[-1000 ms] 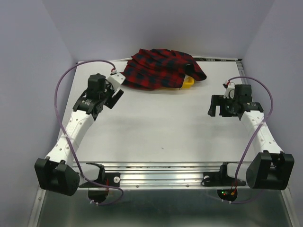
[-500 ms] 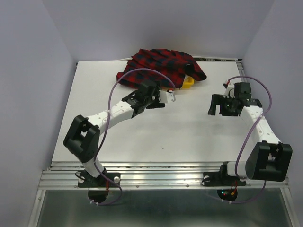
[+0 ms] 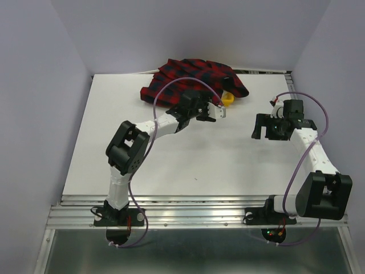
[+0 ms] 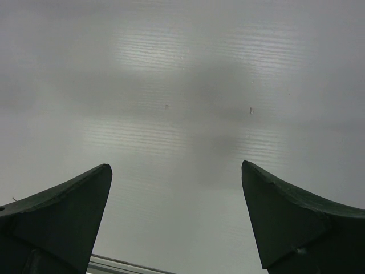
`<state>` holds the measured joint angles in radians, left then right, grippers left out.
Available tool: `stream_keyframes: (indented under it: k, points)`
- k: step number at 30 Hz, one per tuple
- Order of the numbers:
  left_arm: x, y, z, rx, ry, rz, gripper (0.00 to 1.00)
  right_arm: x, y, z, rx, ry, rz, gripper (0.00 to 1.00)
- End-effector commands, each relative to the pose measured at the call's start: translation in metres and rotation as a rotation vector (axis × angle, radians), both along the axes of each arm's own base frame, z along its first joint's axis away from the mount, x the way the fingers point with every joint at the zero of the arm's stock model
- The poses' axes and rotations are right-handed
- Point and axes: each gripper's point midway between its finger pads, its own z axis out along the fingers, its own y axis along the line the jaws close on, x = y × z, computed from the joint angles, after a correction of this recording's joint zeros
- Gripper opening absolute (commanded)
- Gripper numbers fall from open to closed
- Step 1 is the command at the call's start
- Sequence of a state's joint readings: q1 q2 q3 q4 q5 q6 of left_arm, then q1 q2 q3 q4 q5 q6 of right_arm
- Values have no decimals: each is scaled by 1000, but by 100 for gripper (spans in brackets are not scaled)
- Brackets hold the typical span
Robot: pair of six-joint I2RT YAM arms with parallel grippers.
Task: Fold and stack the skirts
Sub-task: Grab the skirt from the pile
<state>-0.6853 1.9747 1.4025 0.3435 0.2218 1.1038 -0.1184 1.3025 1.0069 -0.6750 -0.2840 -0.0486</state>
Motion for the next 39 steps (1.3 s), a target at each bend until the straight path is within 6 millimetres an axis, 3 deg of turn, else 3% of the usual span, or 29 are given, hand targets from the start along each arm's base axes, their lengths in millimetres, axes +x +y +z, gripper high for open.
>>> stream_keyframes:
  k: [1,2,4,12,15,16,19,23,24,26,31,33,37,38,39]
  points:
    - [20,-21,12,-52,-65,-57,91,4,-7,13,-23,-46,-13,100]
    - [27,-21,16,-54,-76,-54,91,3,-7,13,-20,-44,-13,100]
    - [31,-21,0,-28,-52,-62,91,3,-9,12,-17,-42,-18,100]
    - [54,-21,-12,-36,-45,-16,89,4,-7,7,-9,-30,-12,100]
    - [63,-17,-9,-41,-78,19,79,5,-7,7,-5,-26,-11,100]
    - [65,-18,-4,-51,-98,26,70,5,-7,7,-5,-26,-11,100]
    - [74,-13,5,-61,-140,67,57,5,-7,6,-4,-25,-10,100]
    - [74,-11,31,-125,-129,53,44,3,-5,6,1,-25,-9,100]
    - [71,-11,35,-131,-122,44,35,3,-5,5,4,-24,-7,100]
    - [64,-12,46,-147,-113,26,0,2,-5,6,4,-27,-6,100]
    - [58,-10,72,-207,-60,32,0,2,-5,9,4,-35,-7,100]
    - [61,-8,91,-257,-59,54,0,3,-5,11,4,-40,-10,100]
    - [71,6,156,-418,-69,134,0,5,-5,14,0,-50,-12,100]
    - [80,17,191,-480,-113,180,0,5,-5,14,1,-50,-11,100]
    - [83,22,206,-536,-93,211,0,6,-4,14,7,-51,-7,100]
